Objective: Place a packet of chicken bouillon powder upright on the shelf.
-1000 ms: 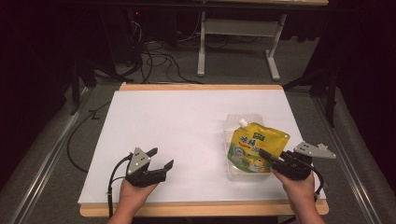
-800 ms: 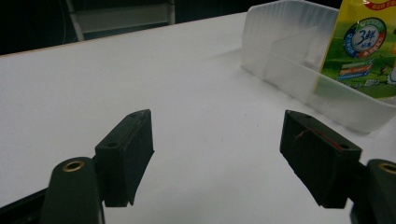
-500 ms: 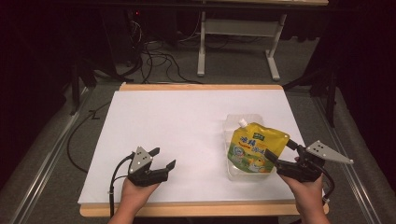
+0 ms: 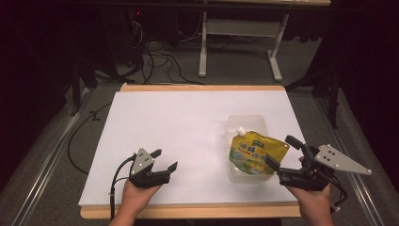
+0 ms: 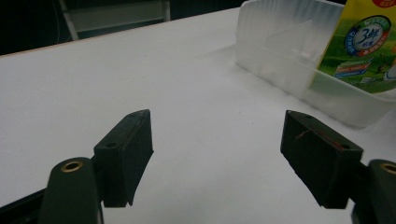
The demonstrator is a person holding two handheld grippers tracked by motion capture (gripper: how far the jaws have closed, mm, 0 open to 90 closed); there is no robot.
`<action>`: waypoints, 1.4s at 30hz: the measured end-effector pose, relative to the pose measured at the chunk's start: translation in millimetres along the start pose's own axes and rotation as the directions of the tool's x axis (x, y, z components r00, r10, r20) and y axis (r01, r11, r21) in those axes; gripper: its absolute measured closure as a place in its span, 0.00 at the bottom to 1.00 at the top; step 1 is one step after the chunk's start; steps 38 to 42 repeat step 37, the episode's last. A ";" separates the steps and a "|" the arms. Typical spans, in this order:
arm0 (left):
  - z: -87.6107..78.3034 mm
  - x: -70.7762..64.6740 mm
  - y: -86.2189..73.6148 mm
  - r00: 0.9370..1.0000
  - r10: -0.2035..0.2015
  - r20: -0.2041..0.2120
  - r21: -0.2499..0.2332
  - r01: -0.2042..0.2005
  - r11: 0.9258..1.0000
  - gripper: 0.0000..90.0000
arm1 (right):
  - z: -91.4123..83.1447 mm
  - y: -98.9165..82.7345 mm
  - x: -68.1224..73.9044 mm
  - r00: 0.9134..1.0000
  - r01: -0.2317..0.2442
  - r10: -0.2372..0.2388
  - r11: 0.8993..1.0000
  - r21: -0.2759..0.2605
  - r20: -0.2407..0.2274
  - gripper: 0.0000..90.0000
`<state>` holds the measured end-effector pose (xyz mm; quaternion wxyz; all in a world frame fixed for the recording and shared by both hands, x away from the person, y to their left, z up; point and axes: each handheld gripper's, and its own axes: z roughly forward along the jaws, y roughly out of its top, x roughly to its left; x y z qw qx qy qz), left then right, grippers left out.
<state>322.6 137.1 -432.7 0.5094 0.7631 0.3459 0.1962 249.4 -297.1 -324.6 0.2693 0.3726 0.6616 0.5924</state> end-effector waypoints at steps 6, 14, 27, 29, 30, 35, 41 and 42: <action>-2.7 0.3 -0.1 1.000 -0.002 -0.004 0.000 0.002 1.000 0.28 | -6.0 18.0 21.5 0.998 0.039 -0.042 0.998 -0.058 -0.048 0.09; -0.7 -3.6 1.1 1.000 0.012 -0.002 0.000 -0.012 1.000 0.28 | 10.9 9.8 36.9 0.987 0.055 -0.058 0.998 -0.024 -0.150 0.12; -4.1 -12.4 0.7 0.999 0.002 0.046 0.006 -0.003 1.000 0.27 | 78.2 -57.7 57.4 0.964 0.094 -0.035 0.972 0.214 -0.263 0.17; -4.5 -12.8 0.9 0.999 -0.002 0.050 0.008 0.002 1.000 0.26 | 87.8 -67.6 57.1 0.962 0.082 -0.009 0.962 0.260 -0.272 0.17; -5.2 -13.6 1.0 0.999 -0.007 0.054 0.008 0.007 1.000 0.26 | 89.1 -68.3 56.4 0.962 0.081 -0.007 0.961 0.263 -0.272 0.17; -5.5 -15.9 1.5 0.997 -0.021 0.071 0.011 0.020 1.000 0.25 | 84.4 -64.8 52.7 0.963 0.054 0.014 0.968 0.244 -0.268 0.17; -2.1 -17.9 1.5 0.997 -0.023 0.080 0.026 0.021 0.999 0.24 | 77.1 -58.1 52.3 0.963 0.051 0.008 0.976 0.214 -0.269 0.17; -2.1 -17.9 1.5 0.997 -0.023 0.080 0.026 0.021 0.999 0.24 | 77.1 -58.1 52.3 0.963 0.051 0.008 0.976 0.214 -0.269 0.17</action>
